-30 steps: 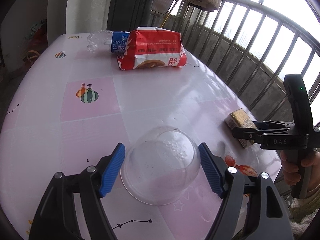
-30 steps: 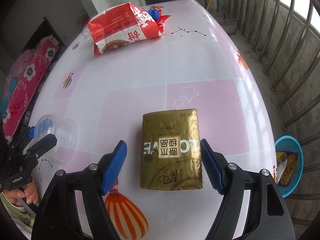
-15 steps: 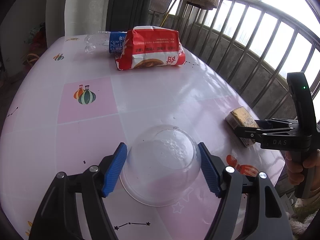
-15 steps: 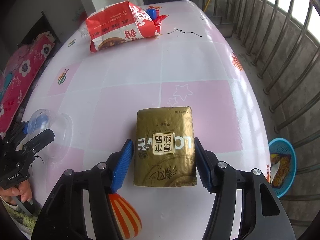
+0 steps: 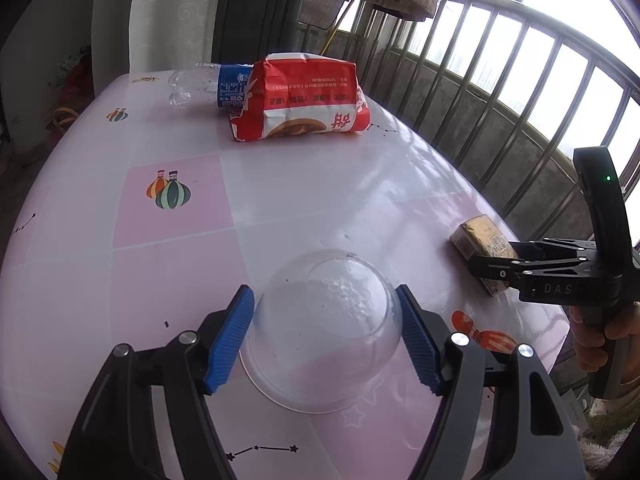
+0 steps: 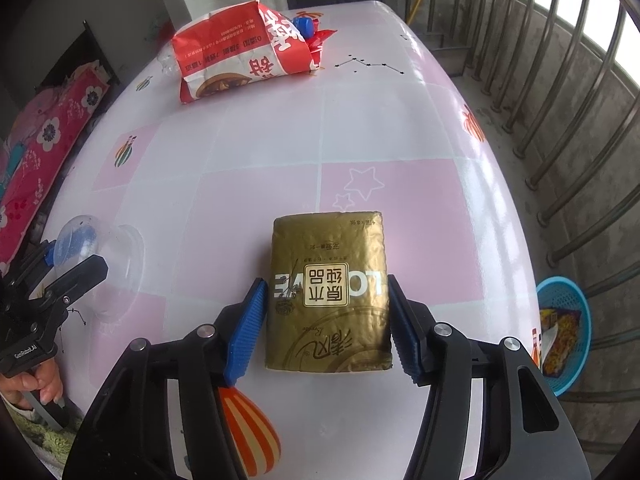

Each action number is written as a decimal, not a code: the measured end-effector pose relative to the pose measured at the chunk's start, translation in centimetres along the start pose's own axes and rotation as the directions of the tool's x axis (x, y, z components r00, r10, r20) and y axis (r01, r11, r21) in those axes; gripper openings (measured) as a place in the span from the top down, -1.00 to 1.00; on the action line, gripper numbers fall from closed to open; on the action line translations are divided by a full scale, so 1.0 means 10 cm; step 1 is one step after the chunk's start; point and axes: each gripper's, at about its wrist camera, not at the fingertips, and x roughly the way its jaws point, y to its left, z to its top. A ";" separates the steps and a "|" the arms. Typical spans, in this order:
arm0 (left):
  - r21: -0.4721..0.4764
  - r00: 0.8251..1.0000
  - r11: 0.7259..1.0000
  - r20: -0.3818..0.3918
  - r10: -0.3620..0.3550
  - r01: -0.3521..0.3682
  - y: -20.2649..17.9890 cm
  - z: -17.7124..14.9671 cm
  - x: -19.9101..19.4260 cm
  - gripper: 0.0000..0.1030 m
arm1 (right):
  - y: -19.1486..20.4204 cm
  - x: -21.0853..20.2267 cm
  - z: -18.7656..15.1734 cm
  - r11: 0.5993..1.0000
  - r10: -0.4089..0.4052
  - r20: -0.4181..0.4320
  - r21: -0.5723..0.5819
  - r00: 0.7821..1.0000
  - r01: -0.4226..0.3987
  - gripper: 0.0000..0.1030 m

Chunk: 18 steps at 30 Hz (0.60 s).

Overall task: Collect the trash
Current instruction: 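Grasp the gold tissue pack with the right gripper while the left grasps the clear cup, then carry the tissue pack and clear cup over the wastebasket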

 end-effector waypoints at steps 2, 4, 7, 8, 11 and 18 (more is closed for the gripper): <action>-0.001 1.000 1.000 0.001 0.000 0.000 0.00 0.00 0.00 -0.35 | 0.00 0.00 -0.01 1.000 -0.007 0.005 -0.004 1.000 0.007 -0.04; -0.003 1.000 1.000 0.002 -0.001 0.001 0.00 0.00 0.00 -0.35 | -0.01 0.00 -0.01 1.000 -0.002 0.008 0.000 1.000 0.002 0.02; -0.005 1.000 1.000 0.000 -0.002 0.002 0.00 0.01 0.01 -0.34 | -0.03 -0.01 0.00 1.000 0.009 0.014 0.011 1.000 -0.009 0.04; -0.007 1.000 1.000 0.001 -0.004 0.004 0.00 0.01 0.00 -0.34 | -0.04 -0.02 0.00 1.000 0.015 0.016 0.020 1.000 -0.015 0.04; -0.006 1.000 1.000 0.013 -0.009 0.009 -0.01 0.02 -0.03 -0.34 | -0.09 -0.04 0.01 0.998 0.041 0.023 0.046 0.999 -0.042 0.05; 0.007 0.999 1.000 0.036 -0.016 0.016 -0.07 0.09 -0.11 -0.34 | -0.21 -0.11 0.02 0.990 0.095 0.045 0.102 0.994 -0.099 0.05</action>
